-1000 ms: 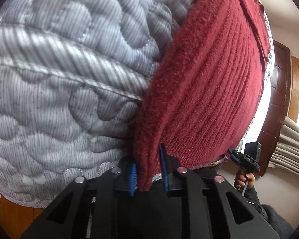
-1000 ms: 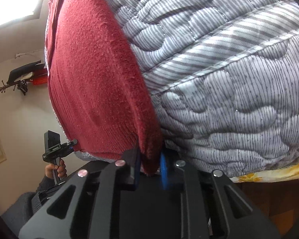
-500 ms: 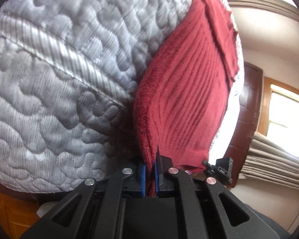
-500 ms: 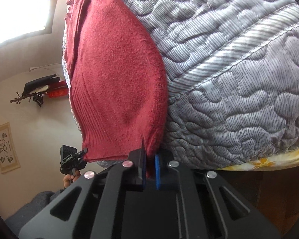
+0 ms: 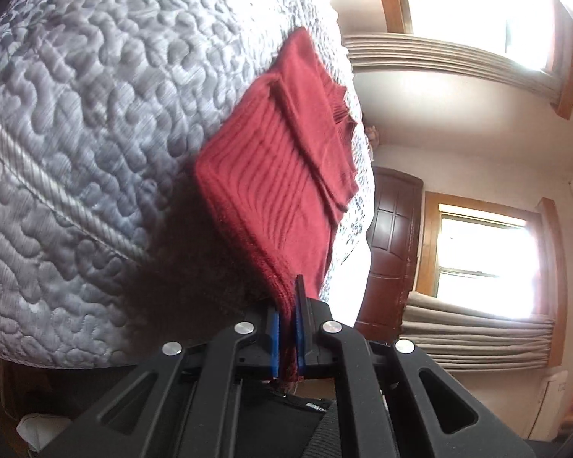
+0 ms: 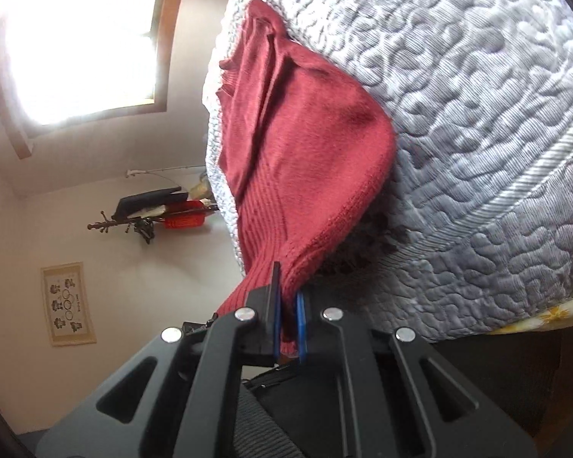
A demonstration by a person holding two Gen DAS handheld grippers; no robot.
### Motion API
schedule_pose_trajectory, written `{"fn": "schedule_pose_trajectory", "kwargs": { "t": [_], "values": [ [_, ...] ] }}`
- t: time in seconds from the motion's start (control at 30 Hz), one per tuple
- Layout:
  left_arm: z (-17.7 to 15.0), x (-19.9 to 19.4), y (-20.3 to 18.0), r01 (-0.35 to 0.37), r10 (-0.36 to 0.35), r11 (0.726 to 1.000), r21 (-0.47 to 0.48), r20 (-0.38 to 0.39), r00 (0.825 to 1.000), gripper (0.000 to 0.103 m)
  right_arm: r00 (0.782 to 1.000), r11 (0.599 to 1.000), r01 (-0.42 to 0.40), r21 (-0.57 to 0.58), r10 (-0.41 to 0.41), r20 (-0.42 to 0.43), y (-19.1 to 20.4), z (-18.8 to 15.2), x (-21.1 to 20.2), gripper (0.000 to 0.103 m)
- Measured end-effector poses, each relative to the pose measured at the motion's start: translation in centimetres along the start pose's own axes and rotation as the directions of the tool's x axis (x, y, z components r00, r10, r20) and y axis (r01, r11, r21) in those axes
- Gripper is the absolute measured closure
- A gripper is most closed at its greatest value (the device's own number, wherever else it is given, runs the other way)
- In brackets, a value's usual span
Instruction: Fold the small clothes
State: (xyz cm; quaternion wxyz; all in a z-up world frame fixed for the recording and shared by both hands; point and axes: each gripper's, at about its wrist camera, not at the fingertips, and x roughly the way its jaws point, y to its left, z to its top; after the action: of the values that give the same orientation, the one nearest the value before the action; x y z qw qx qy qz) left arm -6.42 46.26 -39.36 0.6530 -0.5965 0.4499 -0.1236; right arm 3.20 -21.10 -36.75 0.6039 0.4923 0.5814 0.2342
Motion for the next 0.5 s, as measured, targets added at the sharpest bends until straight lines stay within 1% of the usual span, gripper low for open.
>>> {"fn": "schedule_pose_trajectory", "kwargs": {
  "t": [0.17, 0.23, 0.37, 0.5],
  "values": [
    [1.1, -0.6, -2.6, 0.074, -0.074, 0.997, 0.004, 0.063, 0.995, 0.097, 0.996, 0.996, -0.086, 0.001, 0.086, 0.038, 3.3, 1.6, -0.4, 0.098],
    [1.6, 0.2, -4.3, 0.093, -0.094, 0.996, 0.009, 0.08, 0.992, 0.097, 0.993, 0.994, -0.111, 0.0, 0.111, 0.051, 4.7, 2.6, -0.5, 0.098],
    [3.2, 0.9, -6.7, 0.127, -0.129, 0.992, 0.024, 0.1, 0.987, 0.097, 0.988, 0.99, -0.14, -0.012, 0.141, 0.064, 6.9, 4.4, -0.3, 0.098],
    [5.3, 1.4, -8.4, 0.163, -0.164, 0.986, 0.02, 0.119, 0.979, 0.097, 0.985, 0.987, -0.157, -0.029, 0.159, 0.07, 8.6, 6.2, -0.1, 0.098]
  ]
}}
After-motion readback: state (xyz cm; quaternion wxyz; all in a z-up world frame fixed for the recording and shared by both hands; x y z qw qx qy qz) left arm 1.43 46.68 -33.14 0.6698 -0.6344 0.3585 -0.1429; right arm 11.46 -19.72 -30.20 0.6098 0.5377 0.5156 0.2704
